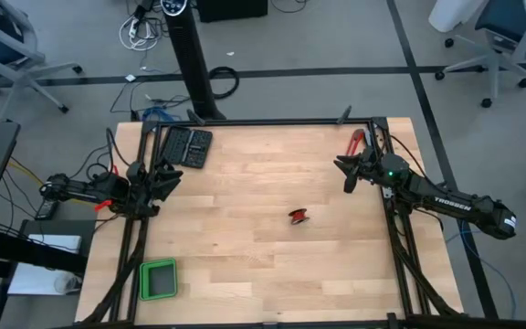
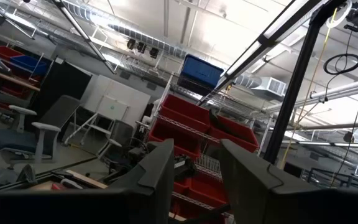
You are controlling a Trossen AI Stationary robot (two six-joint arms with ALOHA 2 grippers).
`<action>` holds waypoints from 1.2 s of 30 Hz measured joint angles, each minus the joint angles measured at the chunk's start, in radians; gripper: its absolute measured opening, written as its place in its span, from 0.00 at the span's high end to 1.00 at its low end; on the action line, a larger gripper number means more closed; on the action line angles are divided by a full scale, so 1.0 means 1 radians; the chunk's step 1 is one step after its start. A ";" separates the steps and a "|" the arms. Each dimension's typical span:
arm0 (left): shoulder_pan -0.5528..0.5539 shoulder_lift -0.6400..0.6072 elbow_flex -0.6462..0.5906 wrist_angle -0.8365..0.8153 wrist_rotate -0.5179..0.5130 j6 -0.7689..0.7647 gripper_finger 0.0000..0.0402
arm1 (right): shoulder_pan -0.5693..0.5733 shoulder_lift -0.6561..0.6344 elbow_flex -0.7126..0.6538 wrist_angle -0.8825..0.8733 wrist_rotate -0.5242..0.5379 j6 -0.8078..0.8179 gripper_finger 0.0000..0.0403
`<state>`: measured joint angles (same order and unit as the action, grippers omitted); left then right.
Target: Coil cords
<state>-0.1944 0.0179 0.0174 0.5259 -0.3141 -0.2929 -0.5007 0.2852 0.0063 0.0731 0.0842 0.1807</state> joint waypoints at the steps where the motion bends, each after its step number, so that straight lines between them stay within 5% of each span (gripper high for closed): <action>1: 0.000 0.000 0.000 0.000 0.000 0.000 0.67 | 0.000 0.000 0.000 0.000 0.000 0.000 0.75; 23: 0.000 0.000 0.000 0.001 0.000 -0.007 0.67 | 0.000 0.000 0.000 0.056 0.000 0.003 0.75; 29: 0.000 0.002 0.000 -0.011 0.000 -0.008 0.67 | 0.001 0.000 0.000 0.145 -0.007 0.116 0.75; 36: 0.001 0.072 0.038 -0.117 -0.002 -0.012 0.67 | 0.002 0.026 0.012 0.163 -0.202 0.156 0.75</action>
<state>-0.1936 0.0901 0.0550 0.4087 -0.3162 -0.3053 -0.4992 0.3110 0.0181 0.2356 -0.1179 0.3363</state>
